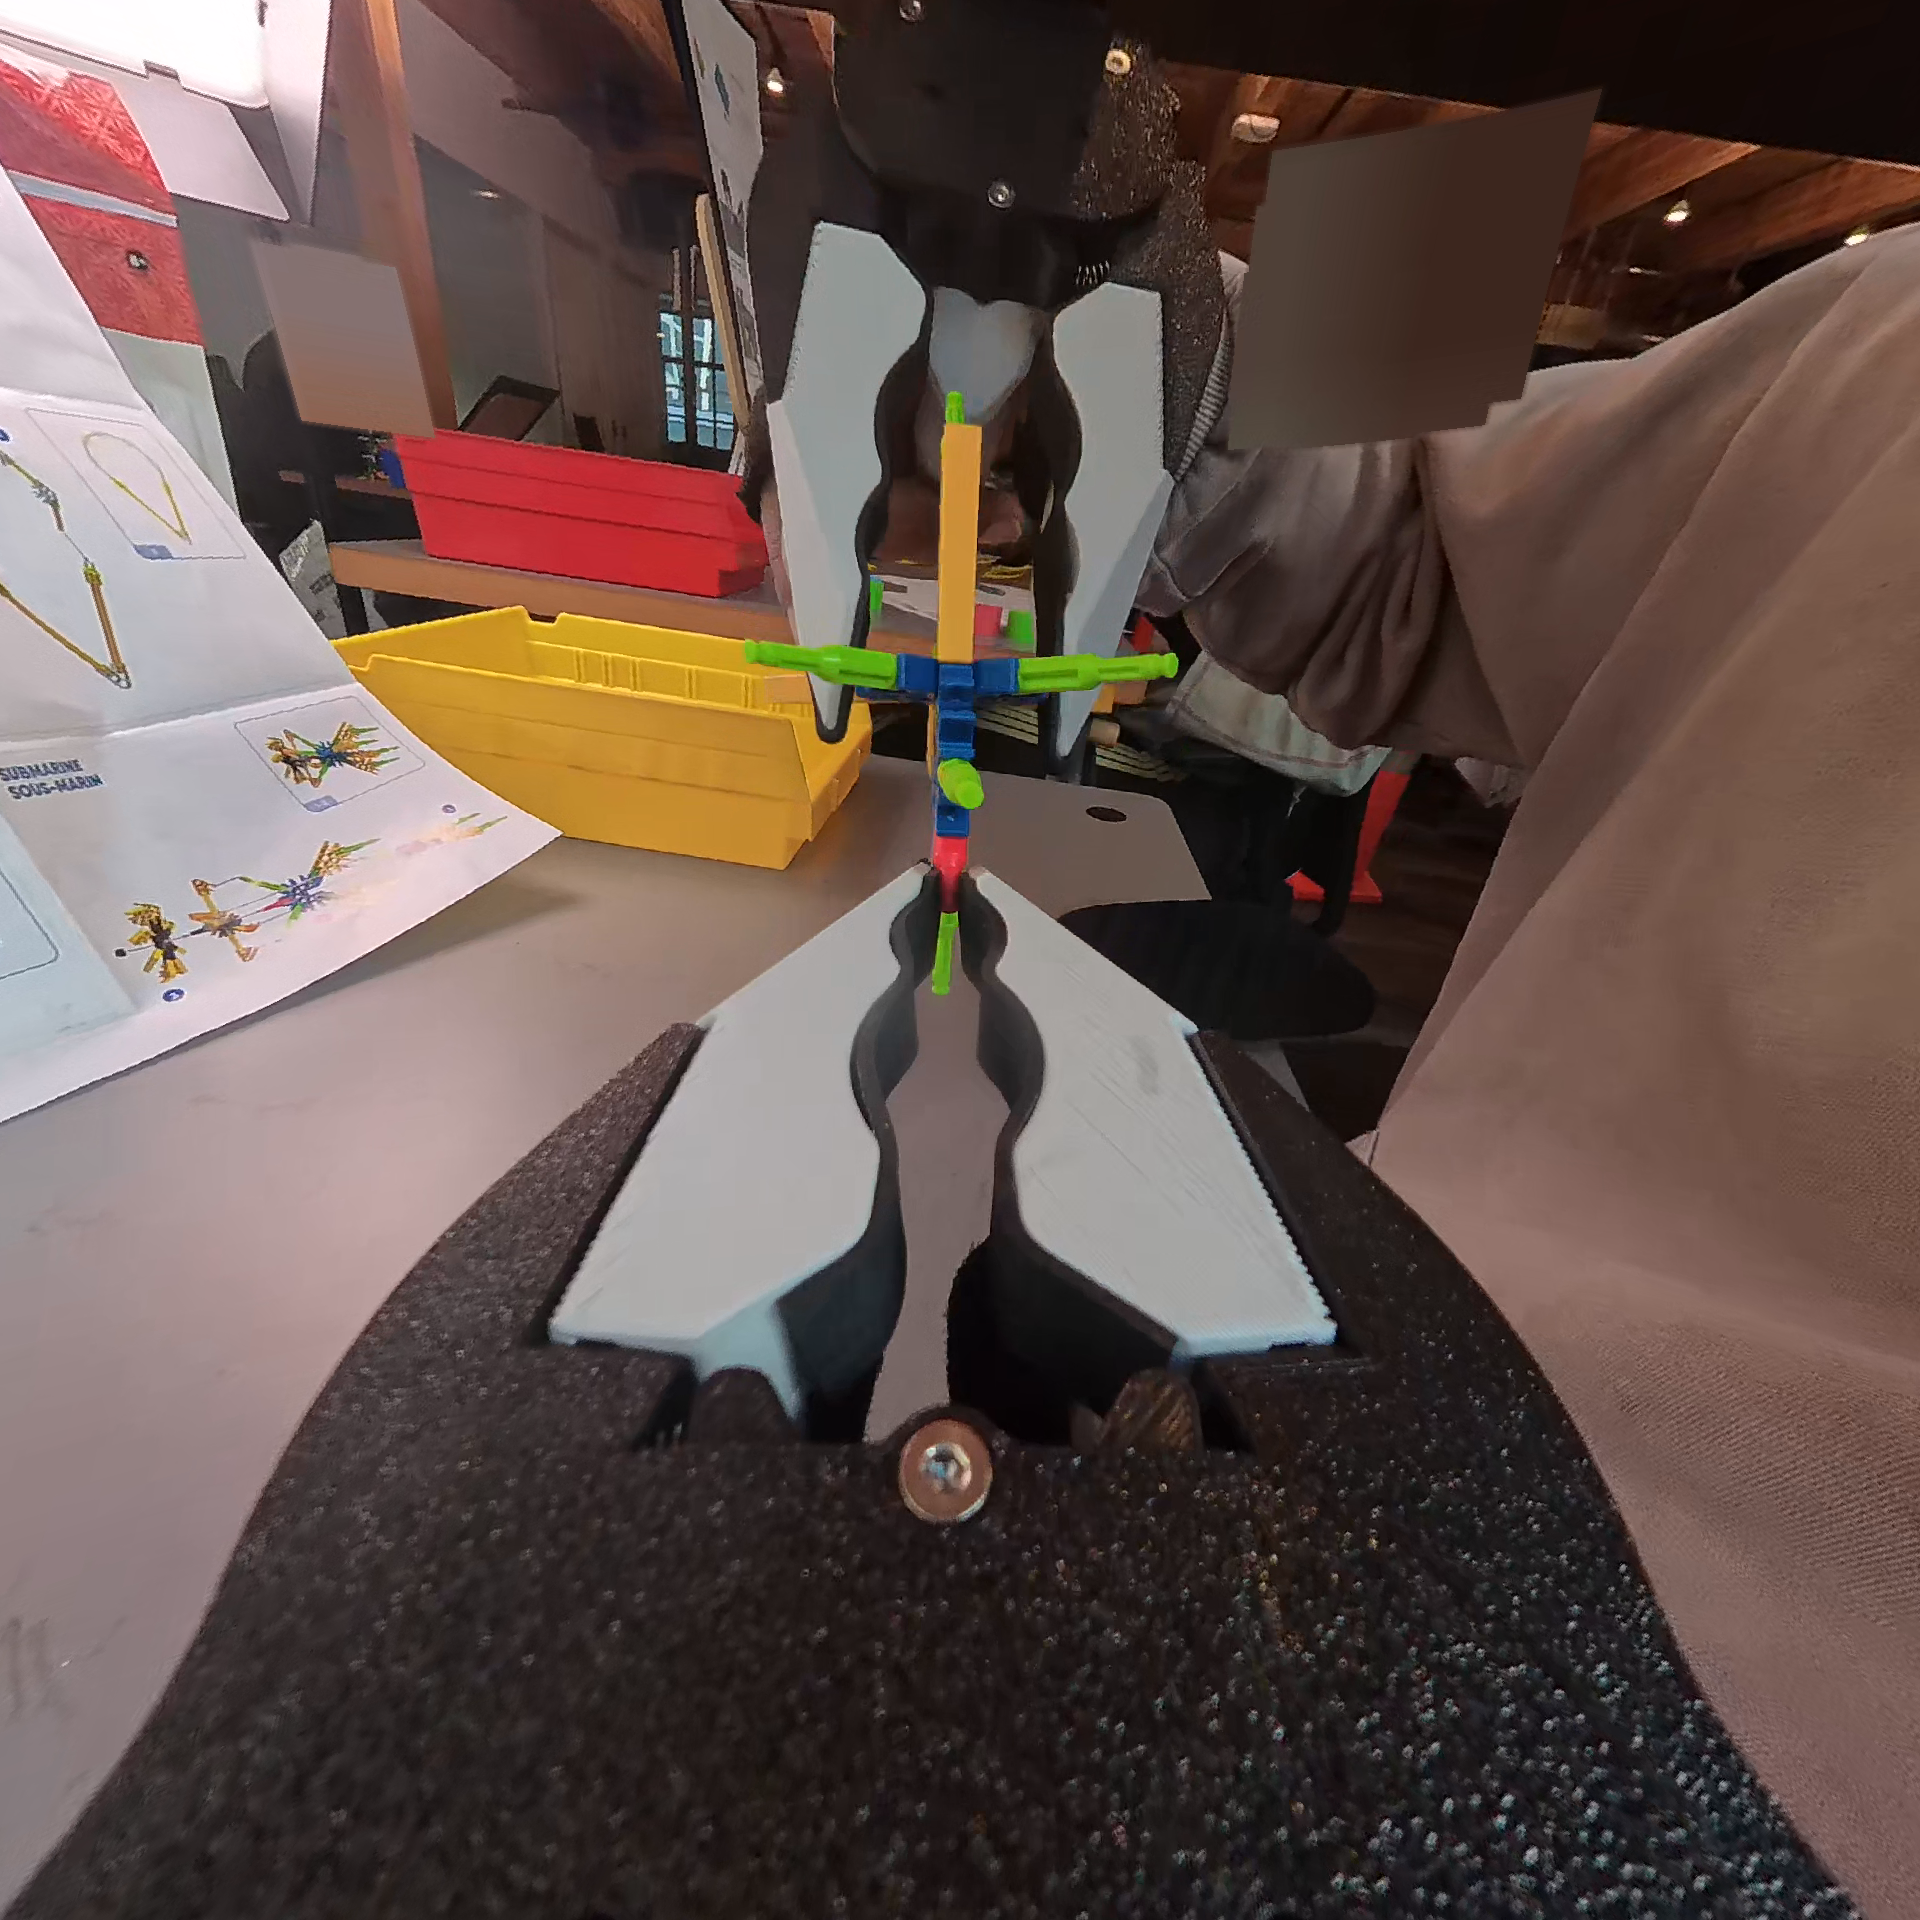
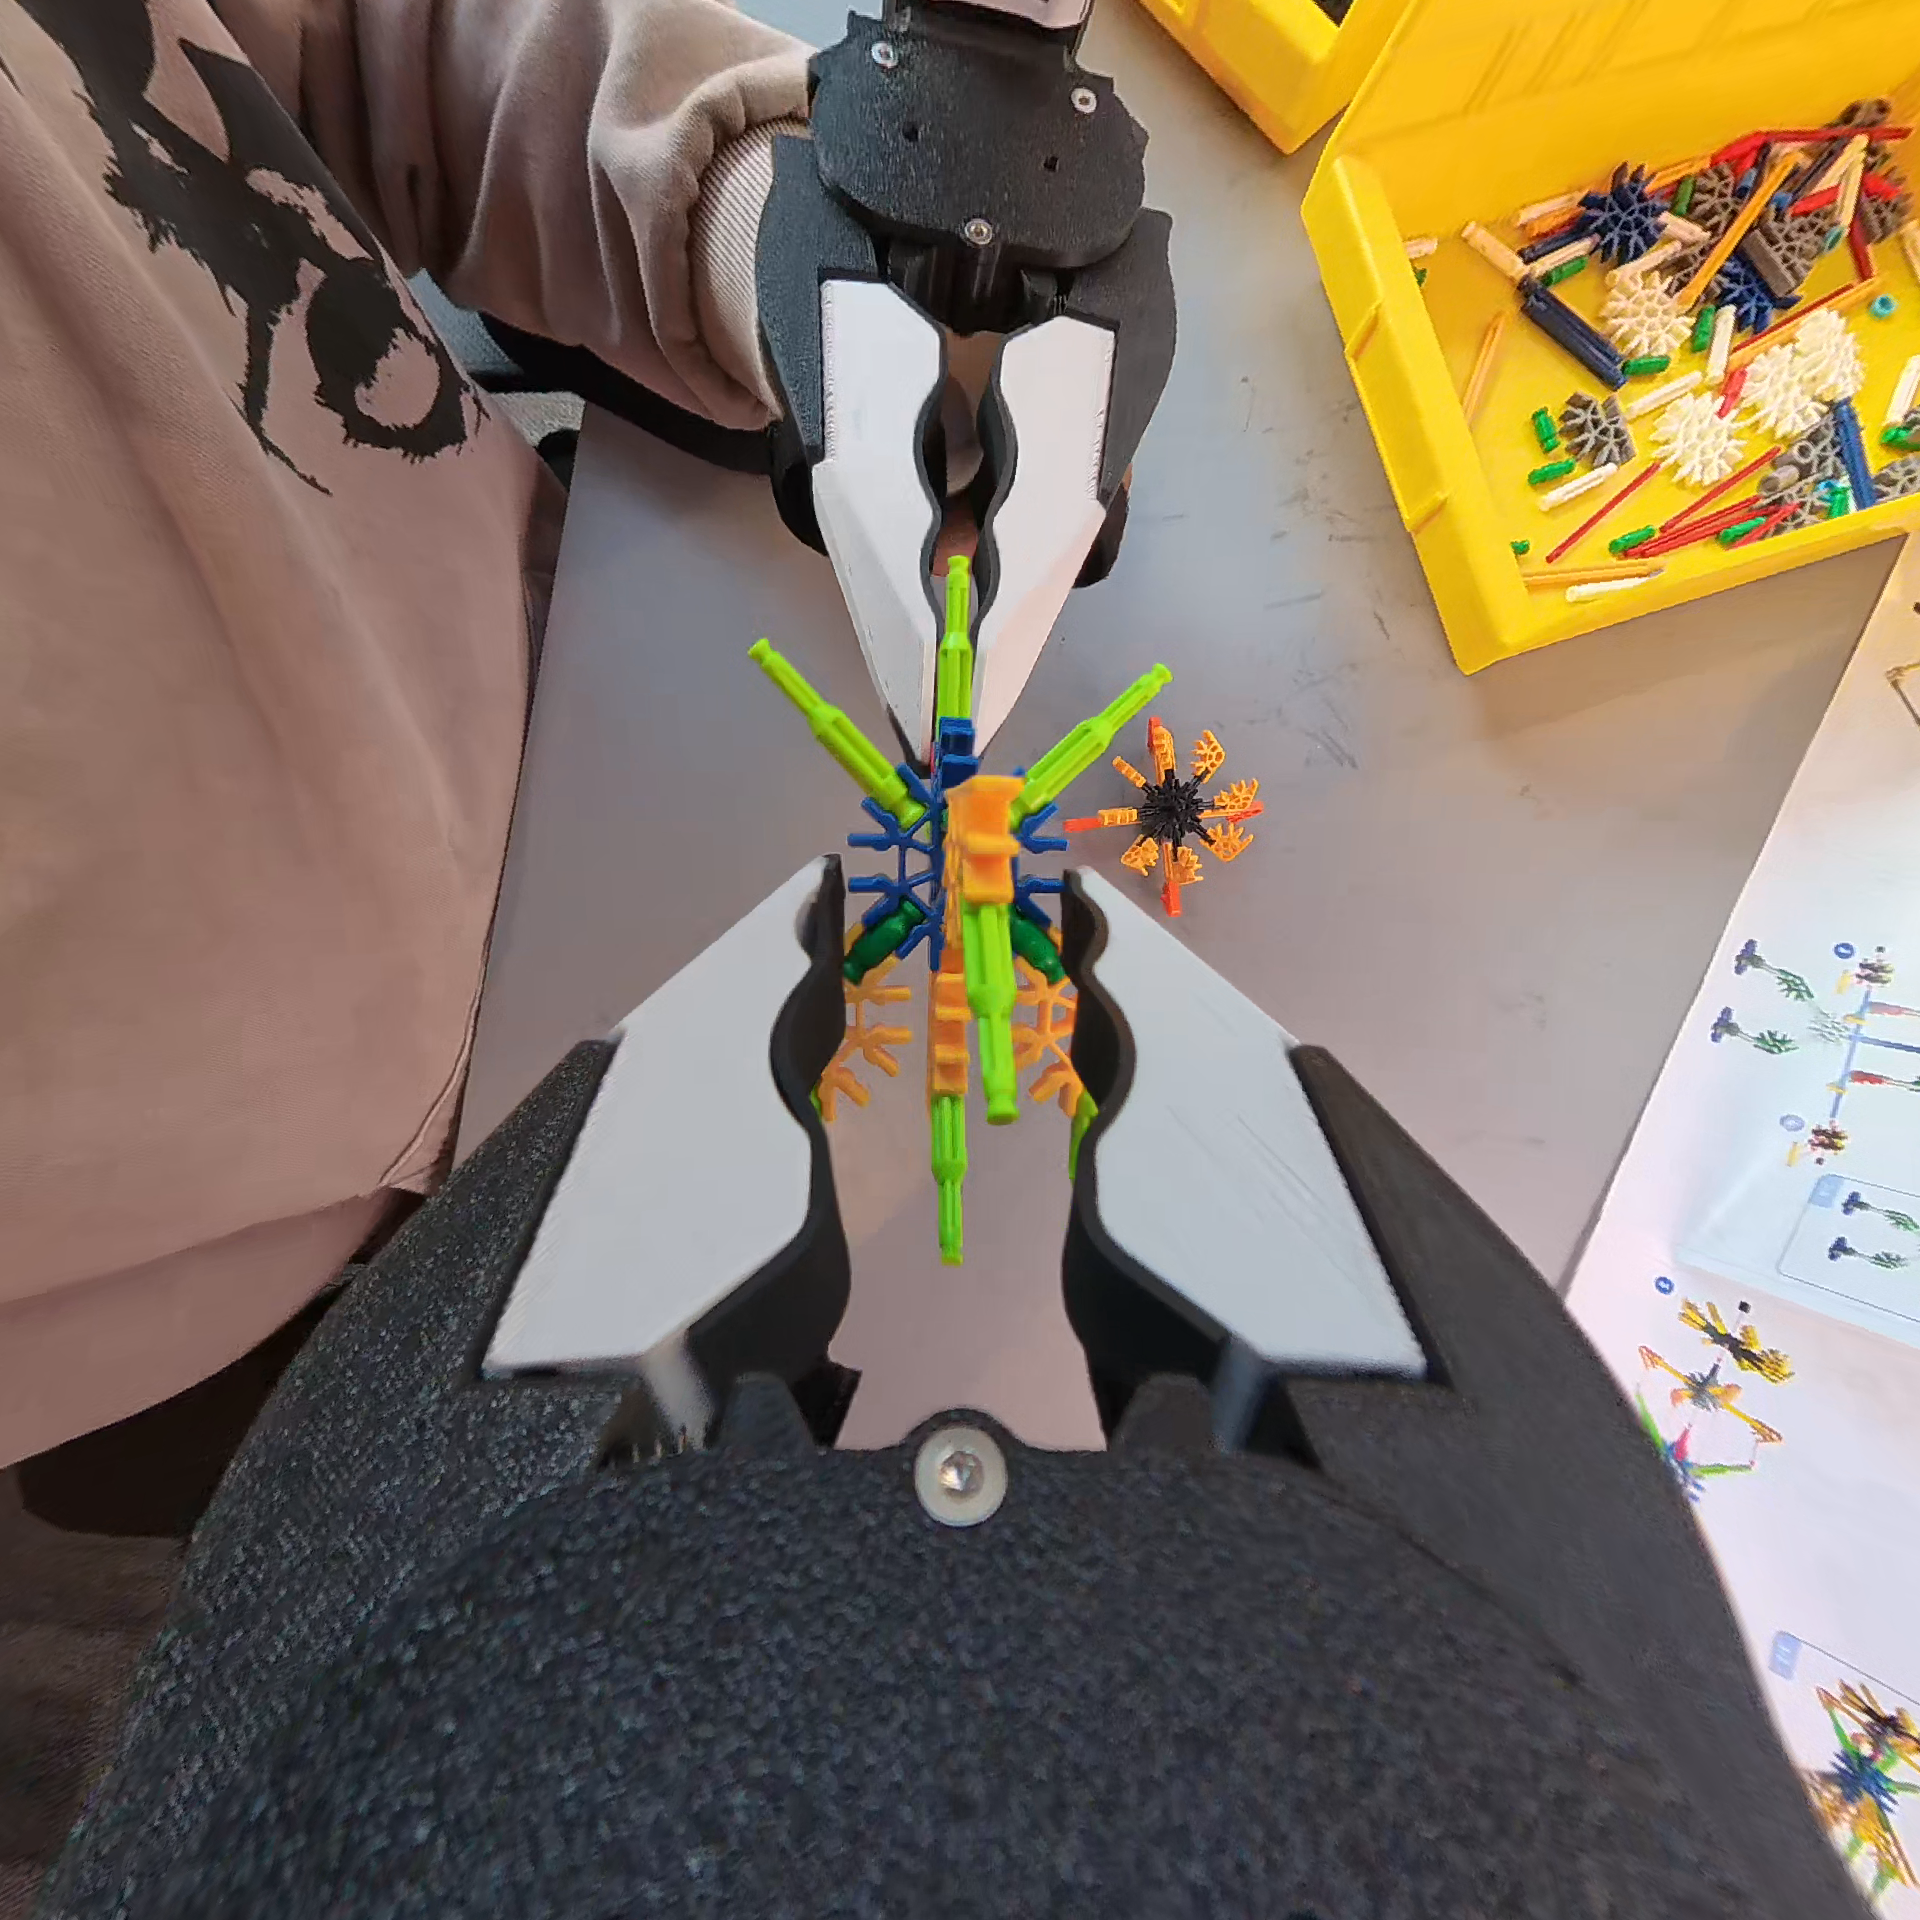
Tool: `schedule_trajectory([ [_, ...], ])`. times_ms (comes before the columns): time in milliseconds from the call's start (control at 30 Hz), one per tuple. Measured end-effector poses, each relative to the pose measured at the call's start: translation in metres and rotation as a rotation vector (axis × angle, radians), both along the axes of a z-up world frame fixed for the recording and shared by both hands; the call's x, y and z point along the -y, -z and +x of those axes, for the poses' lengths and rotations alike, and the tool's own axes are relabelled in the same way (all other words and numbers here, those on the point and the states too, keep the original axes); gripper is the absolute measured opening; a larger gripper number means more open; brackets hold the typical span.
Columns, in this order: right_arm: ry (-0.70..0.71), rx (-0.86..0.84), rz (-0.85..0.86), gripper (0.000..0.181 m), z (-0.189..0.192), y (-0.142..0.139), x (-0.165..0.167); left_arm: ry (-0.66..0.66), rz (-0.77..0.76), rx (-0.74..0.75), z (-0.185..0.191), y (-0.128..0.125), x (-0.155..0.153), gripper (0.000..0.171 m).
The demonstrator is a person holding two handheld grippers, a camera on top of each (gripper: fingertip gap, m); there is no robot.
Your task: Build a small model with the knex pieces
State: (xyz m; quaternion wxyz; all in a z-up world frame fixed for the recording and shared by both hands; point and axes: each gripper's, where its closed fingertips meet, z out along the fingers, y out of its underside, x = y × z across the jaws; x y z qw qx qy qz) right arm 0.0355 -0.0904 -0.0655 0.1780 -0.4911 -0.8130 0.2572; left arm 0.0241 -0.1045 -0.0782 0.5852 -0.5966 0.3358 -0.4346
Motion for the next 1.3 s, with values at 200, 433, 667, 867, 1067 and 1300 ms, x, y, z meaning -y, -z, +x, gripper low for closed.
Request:
schedule_trajectory([
  [200,-0.025,0.106,0.146,0.038,0.007,0.022,-0.006,-0.015,-0.031,-0.126,0.007,0.021,-0.004,0.002],
  [433,-0.129,0.422,0.401,0.038,0.035,0.067,-0.017,-0.007,-0.069,-0.300,0.021,0.053,-0.003,0.002],
  [667,-0.185,0.625,0.494,0.038,0.041,0.102,-0.027,-0.008,-0.197,-0.377,0.023,0.079,-0.007,0.003],
  [867,-0.181,0.530,0.284,0.038,0.028,0.110,-0.015,0.053,-0.418,-0.285,0.019,0.086,-0.006,0.002],
  [1067,-0.142,0.431,0.125,0.038,0.025,0.120,-0.012,0.053,-0.455,-0.310,0.018,0.095,-0.006,0.003],
  [1300,-0.192,0.497,0.270,0.038,0.030,0.144,-0.012,0.057,-0.455,-0.337,0.024,0.104,-0.006,0.003],
])
